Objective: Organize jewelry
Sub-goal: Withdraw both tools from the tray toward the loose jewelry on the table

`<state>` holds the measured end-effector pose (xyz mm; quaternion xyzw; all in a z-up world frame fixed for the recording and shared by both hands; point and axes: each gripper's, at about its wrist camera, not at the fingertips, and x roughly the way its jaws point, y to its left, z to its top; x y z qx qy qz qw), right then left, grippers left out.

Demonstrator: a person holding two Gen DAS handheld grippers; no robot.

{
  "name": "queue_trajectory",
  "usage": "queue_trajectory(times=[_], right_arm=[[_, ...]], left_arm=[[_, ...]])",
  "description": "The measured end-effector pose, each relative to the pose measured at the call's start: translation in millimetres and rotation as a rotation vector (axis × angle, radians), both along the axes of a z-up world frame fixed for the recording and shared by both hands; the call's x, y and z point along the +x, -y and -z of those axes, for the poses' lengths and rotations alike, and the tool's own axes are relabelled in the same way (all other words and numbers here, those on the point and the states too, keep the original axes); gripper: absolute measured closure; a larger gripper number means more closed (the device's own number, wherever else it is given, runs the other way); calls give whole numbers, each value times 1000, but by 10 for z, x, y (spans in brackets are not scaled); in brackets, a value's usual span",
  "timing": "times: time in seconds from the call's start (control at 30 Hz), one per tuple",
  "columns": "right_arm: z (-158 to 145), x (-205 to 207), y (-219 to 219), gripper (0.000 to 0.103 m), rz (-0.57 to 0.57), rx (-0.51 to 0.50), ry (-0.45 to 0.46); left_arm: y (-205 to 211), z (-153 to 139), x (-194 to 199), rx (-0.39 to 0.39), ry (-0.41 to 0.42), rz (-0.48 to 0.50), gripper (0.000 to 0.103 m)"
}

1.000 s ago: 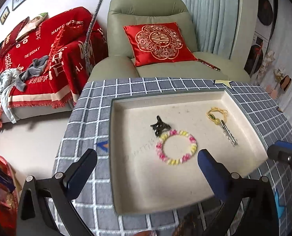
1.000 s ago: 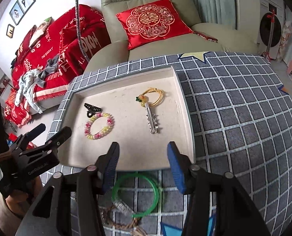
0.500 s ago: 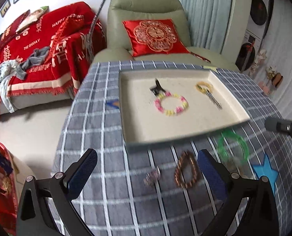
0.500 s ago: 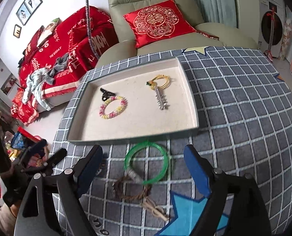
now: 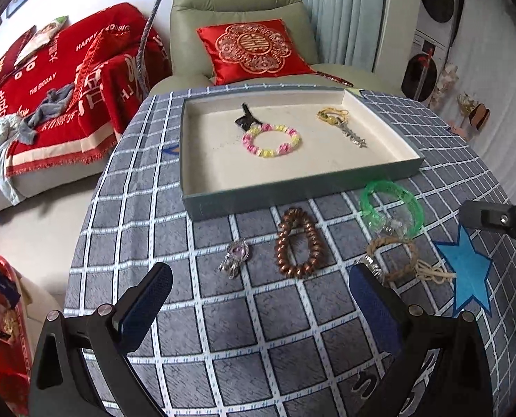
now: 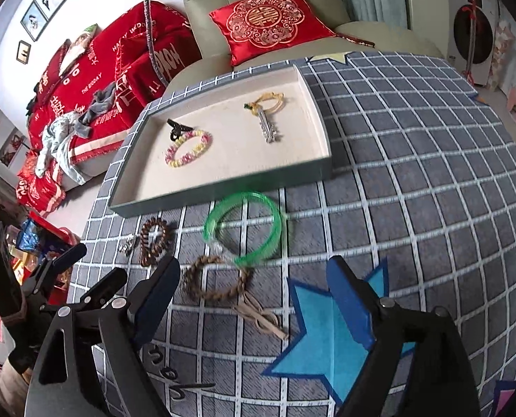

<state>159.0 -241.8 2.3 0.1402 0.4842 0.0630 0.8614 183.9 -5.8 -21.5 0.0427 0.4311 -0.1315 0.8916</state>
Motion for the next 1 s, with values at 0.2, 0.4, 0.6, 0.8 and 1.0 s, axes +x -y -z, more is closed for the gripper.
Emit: queue_trajectory(times=[0.2, 0.4, 0.6, 0.8, 1.0], right_arm=[[110, -101, 27, 0, 3, 41, -1], [172, -26, 23, 0, 22, -19, -51], [282, 76, 27, 0, 38, -46, -94], [319, 219, 22, 0, 57, -73, -107], [344, 325, -11, 0, 57, -93, -110]], left_arm=[[-161, 94, 33, 8, -18, -55, 0], [-328, 191, 154, 25, -34, -105, 0], [-359, 266, 247, 61, -31, -149, 0], [-288, 337, 302, 85, -44, -159, 0], [-267, 387, 323, 81, -54, -163, 0]])
